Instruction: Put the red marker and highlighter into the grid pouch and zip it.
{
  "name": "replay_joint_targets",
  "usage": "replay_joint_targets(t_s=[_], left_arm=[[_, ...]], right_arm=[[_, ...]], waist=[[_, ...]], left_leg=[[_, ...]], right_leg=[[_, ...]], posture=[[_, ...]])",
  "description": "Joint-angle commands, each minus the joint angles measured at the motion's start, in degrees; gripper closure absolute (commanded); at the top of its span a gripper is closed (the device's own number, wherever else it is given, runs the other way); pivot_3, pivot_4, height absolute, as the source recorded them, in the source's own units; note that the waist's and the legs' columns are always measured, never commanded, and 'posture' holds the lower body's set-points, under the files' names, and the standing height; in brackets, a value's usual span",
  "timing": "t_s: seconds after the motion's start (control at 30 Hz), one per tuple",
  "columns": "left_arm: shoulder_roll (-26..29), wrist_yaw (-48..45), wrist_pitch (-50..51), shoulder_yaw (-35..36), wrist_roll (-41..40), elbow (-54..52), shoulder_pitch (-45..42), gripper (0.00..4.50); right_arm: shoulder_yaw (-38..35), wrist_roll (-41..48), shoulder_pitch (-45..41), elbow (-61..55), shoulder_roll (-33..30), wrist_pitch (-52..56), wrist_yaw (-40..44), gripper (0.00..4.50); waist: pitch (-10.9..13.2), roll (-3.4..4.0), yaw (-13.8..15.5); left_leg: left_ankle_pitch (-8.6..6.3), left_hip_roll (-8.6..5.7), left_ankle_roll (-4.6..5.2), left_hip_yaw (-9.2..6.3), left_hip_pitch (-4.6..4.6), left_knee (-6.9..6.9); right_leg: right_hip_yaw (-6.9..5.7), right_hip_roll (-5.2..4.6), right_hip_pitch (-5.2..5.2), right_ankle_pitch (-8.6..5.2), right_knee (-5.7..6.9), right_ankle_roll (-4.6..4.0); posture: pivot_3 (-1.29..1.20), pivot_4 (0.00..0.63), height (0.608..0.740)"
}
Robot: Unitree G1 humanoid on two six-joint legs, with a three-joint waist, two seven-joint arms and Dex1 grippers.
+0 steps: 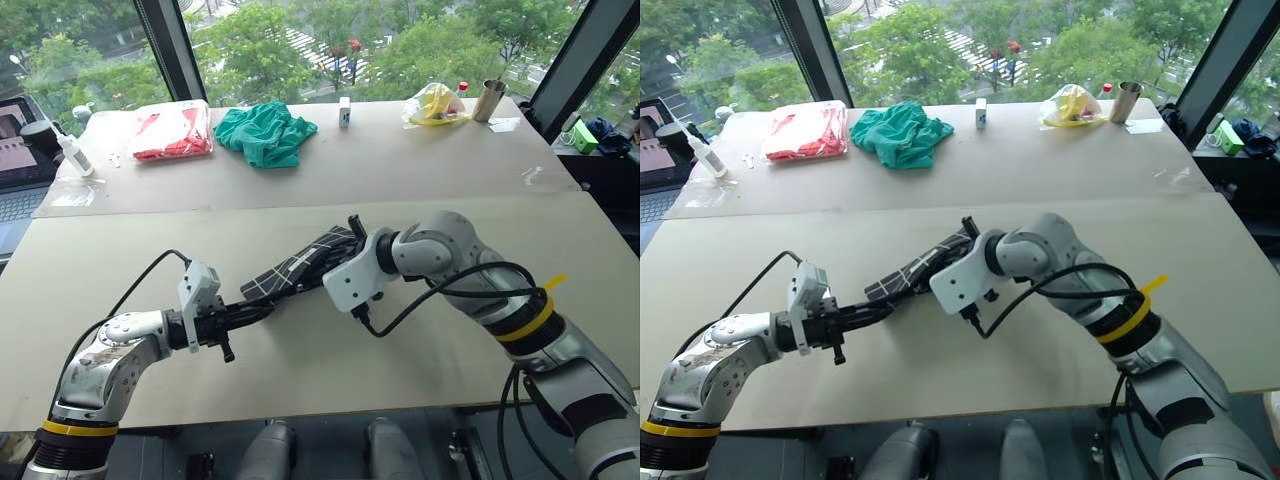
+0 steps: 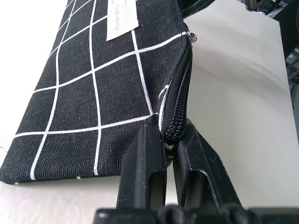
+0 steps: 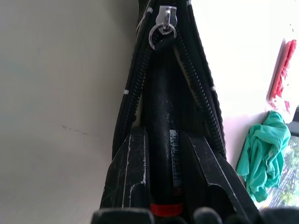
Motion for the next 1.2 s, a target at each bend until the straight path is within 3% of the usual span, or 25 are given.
replay_joint_targets(t_s=[0.03, 0.27, 0.33, 0.4, 0.6, 0.8, 0.9, 1.03, 1.2], left_arm=[[0.20, -0.27, -0.21, 0.60, -0.79, -1.90, -1.00, 4.50], [0.21, -0.35, -0.20, 0.48, -0.82, -1.69, -1.36, 4.50], [0.21, -0.37, -0.16, 0.40, -0.82, -1.69, -1.42, 4.50], [0.20, -0.39, -0.10, 0.33, -0.83, -1.70, -1.49, 4.50], [0.16, -0.41, -0.01, 0.14, -0.81, -1.77, -1.55, 4.50], [0.04, -0.17, -0.03, 0.32, -0.90, -1.71, -1.62, 4.50], [-0.05, 0.03, -0.15, 0.53, -1.03, -1.16, -1.91, 4.50], [-0.34, 0.36, -0.17, 0.56, -1.35, -0.53, -2.55, 4.50], [-0.74, 0.62, 0.11, 0.73, -1.73, 0.30, -3.36, 4.50]], right_arm=[[0.97, -1.23, -1.75, 2.45, 2.68, -4.79, -2.40, 3.96], [1.51, -3.21, -2.13, 10.83, 9.35, -8.68, -8.61, 3.96], [1.05, -2.59, -2.45, 13.29, 10.71, -8.53, -9.10, 2.96], [0.44, -1.65, -2.72, 14.73, 11.62, -8.75, -9.16, 2.47], [-3.11, 0.42, -4.09, 16.76, 11.52, -9.30, -11.00, 0.33], [-9.11, 9.78, -4.33, 14.16, 5.44, -7.88, -4.61, 0.33], [-10.03, 13.16, -2.65, 12.68, 5.36, -5.15, -3.89, 0.33], [-9.96, 20.29, 2.12, 7.11, 8.30, 1.44, -1.51, 0.33], [-8.87, 22.16, 5.34, 6.29, 11.68, 4.15, -2.04, 0.33]], waist=[[0.00, 0.00, -0.15], [0.00, 0.00, -0.87], [0.00, 0.00, -1.00], [0.00, 0.00, -1.09], [0.00, 0.01, -1.09], [0.00, 0.00, -1.04], [0.00, 0.00, -1.23], [0.00, 0.00, -1.27], [0.00, 0.00, -1.20]], left_leg=[[0.00, 0.00, 0.00, 0.00, 0.00, 0.00], [0.01, 0.00, -0.02, -0.04, -0.01, -0.01], [0.02, 0.00, -0.03, -0.06, 0.00, -0.02], [0.03, 0.01, -0.05, -0.07, 0.00, -0.03], [0.03, 0.01, -0.05, -0.10, 0.01, -0.04], [0.03, 0.00, -0.06, -0.11, -0.02, -0.03], [0.03, 0.03, -0.06, -0.11, 0.00, -0.05], [0.03, 0.07, -0.05, -0.10, 0.02, -0.13], [0.03, 0.04, -0.06, -0.09, 0.02, -0.13]], right_leg=[[0.00, 0.00, -0.01, 0.00, 0.00, 0.00], [-0.01, 0.00, -0.03, 0.00, 0.04, 0.00], [-0.02, 0.00, -0.03, 0.00, 0.05, 0.00], [-0.02, 0.02, -0.04, 0.00, 0.06, 0.00], [-0.03, 0.02, -0.03, 0.00, 0.06, 0.00], [-0.03, 0.01, -0.02, 0.00, 0.02, 0.00], [-0.04, 0.02, -0.02, 0.00, 0.04, 0.00], [-0.04, 0.05, -0.03, 0.00, 0.04, 0.00], [-0.02, 0.04, -0.03, 0.00, 0.04, 0.00]], posture=[[0.00, 0.150, 0.740], [0.00, 0.150, 0.740], [0.00, 0.150, 0.740], [0.00, 0.150, 0.740], [0.00, 0.150, 0.740], [0.00, 0.150, 0.740], [0.00, 0.150, 0.740], [0.00, 0.150, 0.740], [0.00, 0.150, 0.740]])
